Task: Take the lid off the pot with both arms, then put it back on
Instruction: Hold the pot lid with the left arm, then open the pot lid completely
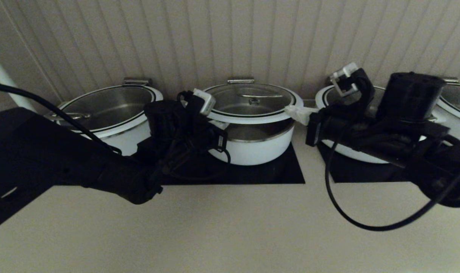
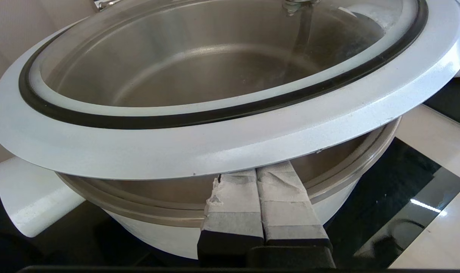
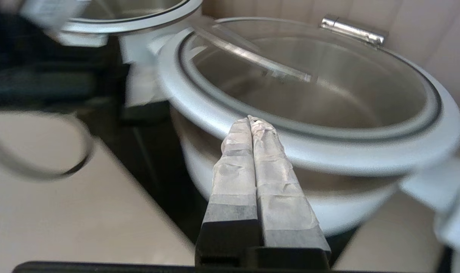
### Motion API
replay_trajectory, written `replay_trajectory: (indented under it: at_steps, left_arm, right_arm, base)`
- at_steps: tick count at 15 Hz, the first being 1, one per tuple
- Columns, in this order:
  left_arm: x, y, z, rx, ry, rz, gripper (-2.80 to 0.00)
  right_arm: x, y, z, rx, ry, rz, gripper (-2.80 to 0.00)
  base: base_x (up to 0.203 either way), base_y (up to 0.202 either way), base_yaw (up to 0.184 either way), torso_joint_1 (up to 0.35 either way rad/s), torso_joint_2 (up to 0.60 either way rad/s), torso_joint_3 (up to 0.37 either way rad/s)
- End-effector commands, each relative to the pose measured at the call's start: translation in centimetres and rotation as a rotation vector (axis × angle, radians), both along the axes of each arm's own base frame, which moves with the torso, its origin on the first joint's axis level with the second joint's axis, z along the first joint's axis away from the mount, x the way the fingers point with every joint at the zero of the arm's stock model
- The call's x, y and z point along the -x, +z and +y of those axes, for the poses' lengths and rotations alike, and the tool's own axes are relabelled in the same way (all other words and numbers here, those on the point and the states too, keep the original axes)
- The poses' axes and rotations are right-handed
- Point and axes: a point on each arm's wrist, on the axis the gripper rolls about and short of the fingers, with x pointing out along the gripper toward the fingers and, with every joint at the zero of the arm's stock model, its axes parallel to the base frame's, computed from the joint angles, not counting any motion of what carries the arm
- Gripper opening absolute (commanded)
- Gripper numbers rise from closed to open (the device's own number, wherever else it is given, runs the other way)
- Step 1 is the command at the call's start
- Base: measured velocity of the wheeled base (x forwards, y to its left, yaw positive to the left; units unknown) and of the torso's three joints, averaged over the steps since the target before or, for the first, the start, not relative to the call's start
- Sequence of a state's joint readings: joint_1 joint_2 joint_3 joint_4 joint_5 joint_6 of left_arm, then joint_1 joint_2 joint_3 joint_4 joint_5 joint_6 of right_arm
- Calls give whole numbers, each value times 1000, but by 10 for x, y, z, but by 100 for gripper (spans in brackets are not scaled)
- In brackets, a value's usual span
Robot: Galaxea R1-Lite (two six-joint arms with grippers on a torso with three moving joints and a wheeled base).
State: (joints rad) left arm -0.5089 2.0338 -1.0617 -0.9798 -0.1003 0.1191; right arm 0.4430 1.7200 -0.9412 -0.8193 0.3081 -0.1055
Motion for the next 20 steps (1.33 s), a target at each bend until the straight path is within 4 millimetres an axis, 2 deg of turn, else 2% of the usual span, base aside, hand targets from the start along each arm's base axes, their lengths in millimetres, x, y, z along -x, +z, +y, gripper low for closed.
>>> replay_trajectory:
  at_steps: [1,4,5,7,9,14,20]
  left_arm:
    - [1,4,1,6,1,-12,-280]
    - [0,2,3,4,8,-9,-280]
    - [0,2,4,4,9,-9,-280]
    - [-1,3,5,7,13,-17,-280]
    - [-1,3,6,7,14,-18,-280]
    - [-1,3,6,8,16,-19,-280]
    - [-2,1,6,4,16,-14,-280]
  right_arm:
    - [40,25,-19,-21,3,-44,-280]
    - [87,38,-41,-16,7,-32,-280]
    - [102,33,-48,-6,7,-11,-280]
    - [119,4,-56,33,2,72,-280]
    - [126,-19,-60,36,-9,84,-280]
    - [100,-53,-50,-9,-81,107,-280]
    - [54,-58,-37,-20,-115,142,-280]
  base:
    - [0,0,0,0,0,0]
    - [0,0,0,0,0,0]
    - [0,0,0,0,0,0]
    - [0,0,0,0,0,0]
    - [0,0,0,0,0,0]
    - [0,0,0,0,0,0]
    - [0,0,0,0,0,0]
